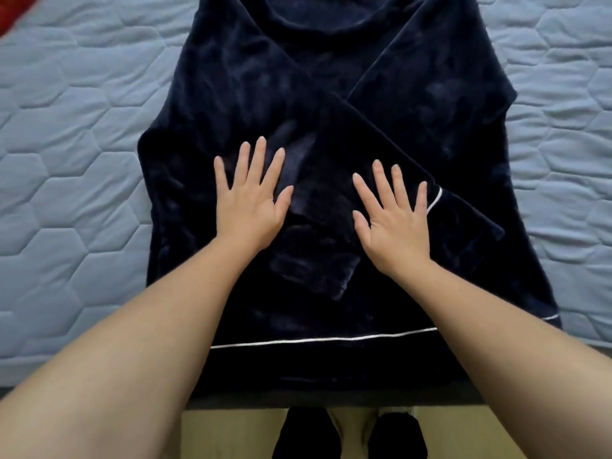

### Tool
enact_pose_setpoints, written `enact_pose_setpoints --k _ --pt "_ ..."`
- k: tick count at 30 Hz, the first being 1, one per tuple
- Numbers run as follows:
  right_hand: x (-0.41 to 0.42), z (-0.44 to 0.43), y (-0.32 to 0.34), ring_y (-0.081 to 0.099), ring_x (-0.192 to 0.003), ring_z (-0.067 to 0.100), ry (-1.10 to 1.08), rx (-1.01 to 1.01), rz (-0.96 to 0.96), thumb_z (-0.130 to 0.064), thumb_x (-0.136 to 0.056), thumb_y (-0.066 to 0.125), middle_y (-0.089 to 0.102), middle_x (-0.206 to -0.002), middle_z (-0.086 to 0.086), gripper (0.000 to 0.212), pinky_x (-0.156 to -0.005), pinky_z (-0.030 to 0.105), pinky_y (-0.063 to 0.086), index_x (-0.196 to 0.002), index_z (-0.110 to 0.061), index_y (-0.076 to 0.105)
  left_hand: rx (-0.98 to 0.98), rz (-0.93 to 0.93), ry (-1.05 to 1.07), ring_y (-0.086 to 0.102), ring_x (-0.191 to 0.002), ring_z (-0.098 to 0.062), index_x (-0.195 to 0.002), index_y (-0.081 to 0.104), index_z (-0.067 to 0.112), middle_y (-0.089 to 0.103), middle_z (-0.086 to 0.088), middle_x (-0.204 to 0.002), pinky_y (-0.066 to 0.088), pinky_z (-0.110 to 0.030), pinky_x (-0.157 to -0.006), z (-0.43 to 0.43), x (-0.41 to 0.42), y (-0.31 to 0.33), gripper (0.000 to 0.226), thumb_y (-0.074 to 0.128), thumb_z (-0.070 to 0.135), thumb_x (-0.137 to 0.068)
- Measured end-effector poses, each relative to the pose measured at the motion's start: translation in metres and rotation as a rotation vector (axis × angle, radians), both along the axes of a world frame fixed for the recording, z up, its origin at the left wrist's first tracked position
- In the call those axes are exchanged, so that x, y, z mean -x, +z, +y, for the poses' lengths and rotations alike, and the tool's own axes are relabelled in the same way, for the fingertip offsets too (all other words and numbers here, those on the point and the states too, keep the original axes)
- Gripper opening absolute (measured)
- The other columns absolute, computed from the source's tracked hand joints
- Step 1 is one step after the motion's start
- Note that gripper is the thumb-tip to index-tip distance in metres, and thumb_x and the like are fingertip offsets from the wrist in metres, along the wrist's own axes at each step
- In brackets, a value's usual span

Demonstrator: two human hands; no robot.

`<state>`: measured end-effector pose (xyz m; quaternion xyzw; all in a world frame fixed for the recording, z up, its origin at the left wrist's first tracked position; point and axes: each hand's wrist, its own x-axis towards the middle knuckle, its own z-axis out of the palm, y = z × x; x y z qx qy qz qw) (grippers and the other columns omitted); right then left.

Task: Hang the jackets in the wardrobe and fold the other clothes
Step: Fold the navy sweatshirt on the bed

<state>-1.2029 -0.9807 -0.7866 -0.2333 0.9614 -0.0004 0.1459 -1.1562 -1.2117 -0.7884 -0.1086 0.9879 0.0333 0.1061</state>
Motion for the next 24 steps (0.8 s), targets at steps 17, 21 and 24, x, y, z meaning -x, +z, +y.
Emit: enact_pose_setpoints --k 17,21,24 --pt "-0.093 0.186 0.077 0.033 -0.136 0.039 -0.979 0.119 -0.326 -0.024 -0.088 0.063 0.033 -0.151 0.019 0.074 -0.107 0.051 0.033 -0.149 -0.011 0.022 -0.727 0.020 1.263 0.059 -0.097 -0.027 -0.110 0.059 0.007 0.065 -0.014 -0.109 0.042 -0.035 -0.082 -0.003 -0.226 0.080 0.038 0.072 0.031 -0.083" --pt "-0.088 0.220 0.074 0.060 -0.106 0.038 -1.138 0.298 -0.432 -0.024 -0.083 0.072 0.064 -0.115 0.021 0.043 -0.092 0.047 0.048 -0.117 -0.002 0.059 -0.959 -0.047 1.484 0.060 -0.086 -0.025 -0.107 0.064 0.008 0.063 -0.014 -0.104 0.048 -0.036 -0.075 0.004 -0.256 0.078 0.029 0.072 0.023 -0.083" --pt "-0.093 0.240 0.075 0.060 -0.091 0.027 -1.300 0.569 -0.618 -0.015 -0.087 0.067 0.062 -0.104 0.015 0.021 -0.068 0.038 0.053 -0.105 -0.005 0.060 -1.226 0.151 1.705 0.058 -0.080 -0.021 -0.090 0.057 0.013 0.061 -0.012 -0.099 0.052 -0.039 -0.079 0.009 -0.266 0.081 0.007 0.062 0.008 -0.089"
